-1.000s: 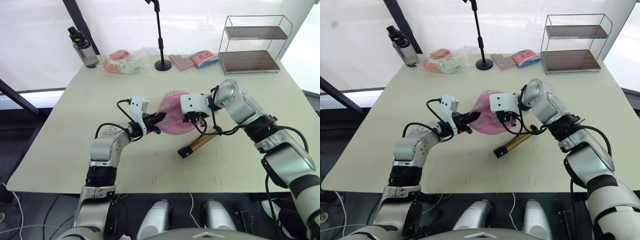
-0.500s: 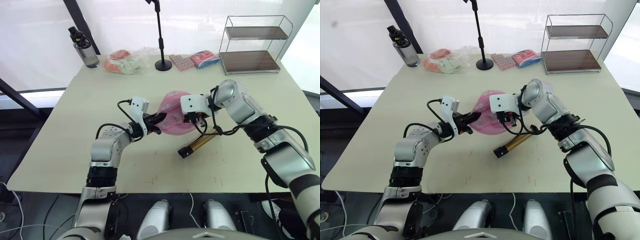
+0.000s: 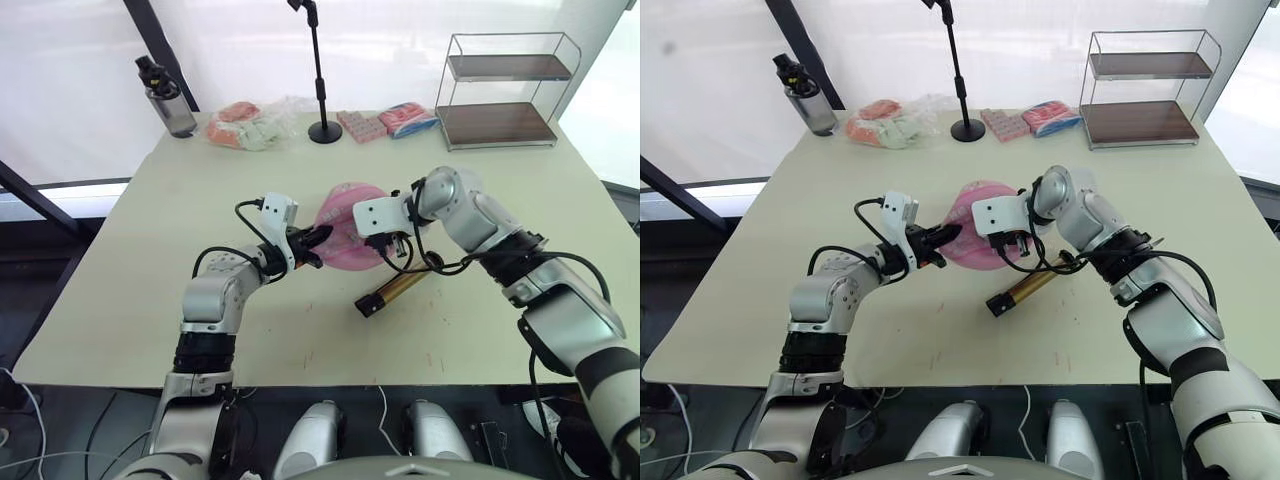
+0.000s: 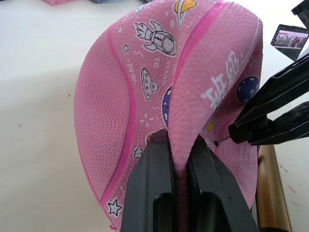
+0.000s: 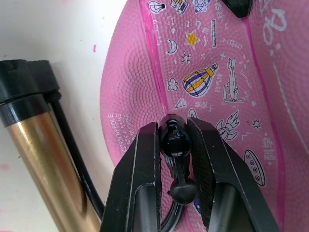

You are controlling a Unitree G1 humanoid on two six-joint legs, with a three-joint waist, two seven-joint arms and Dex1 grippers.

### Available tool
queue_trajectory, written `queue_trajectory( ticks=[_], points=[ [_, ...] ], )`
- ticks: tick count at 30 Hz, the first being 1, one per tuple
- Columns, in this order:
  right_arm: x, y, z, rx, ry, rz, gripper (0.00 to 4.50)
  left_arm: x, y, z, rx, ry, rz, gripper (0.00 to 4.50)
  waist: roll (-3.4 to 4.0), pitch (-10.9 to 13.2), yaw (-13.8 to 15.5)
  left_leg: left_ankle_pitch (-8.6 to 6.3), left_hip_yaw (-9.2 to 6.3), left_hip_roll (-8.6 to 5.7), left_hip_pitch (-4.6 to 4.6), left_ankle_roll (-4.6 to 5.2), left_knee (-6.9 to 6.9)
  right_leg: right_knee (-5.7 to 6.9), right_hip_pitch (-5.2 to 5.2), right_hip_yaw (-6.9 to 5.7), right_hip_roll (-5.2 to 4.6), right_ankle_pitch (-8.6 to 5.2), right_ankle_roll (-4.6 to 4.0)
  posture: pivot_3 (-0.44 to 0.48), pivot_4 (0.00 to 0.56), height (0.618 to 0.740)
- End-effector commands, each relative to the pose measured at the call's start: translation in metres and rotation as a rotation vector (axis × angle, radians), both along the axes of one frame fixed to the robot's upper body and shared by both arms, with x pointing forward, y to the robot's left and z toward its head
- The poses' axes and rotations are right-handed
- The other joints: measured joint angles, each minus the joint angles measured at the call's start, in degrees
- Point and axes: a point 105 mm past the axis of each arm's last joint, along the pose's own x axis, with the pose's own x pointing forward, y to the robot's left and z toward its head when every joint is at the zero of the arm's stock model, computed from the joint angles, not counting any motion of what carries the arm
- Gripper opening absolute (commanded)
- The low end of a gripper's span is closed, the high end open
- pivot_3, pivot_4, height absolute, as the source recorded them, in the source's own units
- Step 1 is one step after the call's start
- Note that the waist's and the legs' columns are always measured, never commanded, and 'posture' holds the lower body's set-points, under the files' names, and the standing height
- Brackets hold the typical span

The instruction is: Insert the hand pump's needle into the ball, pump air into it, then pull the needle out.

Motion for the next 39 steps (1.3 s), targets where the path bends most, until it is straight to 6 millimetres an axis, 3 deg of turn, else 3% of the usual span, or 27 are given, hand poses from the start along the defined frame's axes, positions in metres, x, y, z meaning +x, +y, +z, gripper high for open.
queue_trajectory(
  ticks=[1,8,12,39],
  points=[
    [0.007,-0.008,-0.018,-0.054,0.003,-0.068,0.33,-0.02,-0.013,-0.051,-0.014,0.248,-0.06,0.0,0.01,0.0,-0.1,0.0,0.0,0.0,0.01,0.01,0.0,0.01,0.0,0.01,0.01,0.0,0.0,0.0,0.15,0.74],
    [0.013,-0.006,-0.034,-0.081,0.006,-0.111,0.33,-0.025,-0.014,-0.059,-0.016,0.312,-0.068,0.0,0.02,-0.6,-0.4,-0.03,-0.01,0.0,0.18,0.04,-0.07,0.01,0.09,0.07,0.05,0.0,-0.01,0.0,0.15,0.74],
    [0.015,-0.006,-0.039,-0.102,0.0,-0.119,0.33,-0.026,-0.013,-0.061,-0.015,0.327,-0.069,0.0,-0.07,-0.7,-0.8,-0.15,-0.01,0.0,1.36,0.19,-0.6,-0.16,1.04,0.26,0.06,-0.3,0.24,0.0,0.15,0.74],
    [0.012,-0.015,-0.075,-0.208,0.038,-0.146,0.33,-0.027,-0.008,-0.069,-0.009,0.36,-0.04,0.0,-0.06,-1.3,-1.4,-0.29,-0.37,-0.14,1.76,-0.06,-0.78,-0.11,1.27,0.37,0.06,-0.43,0.27,0.0,0.15,0.74]
  ],
)
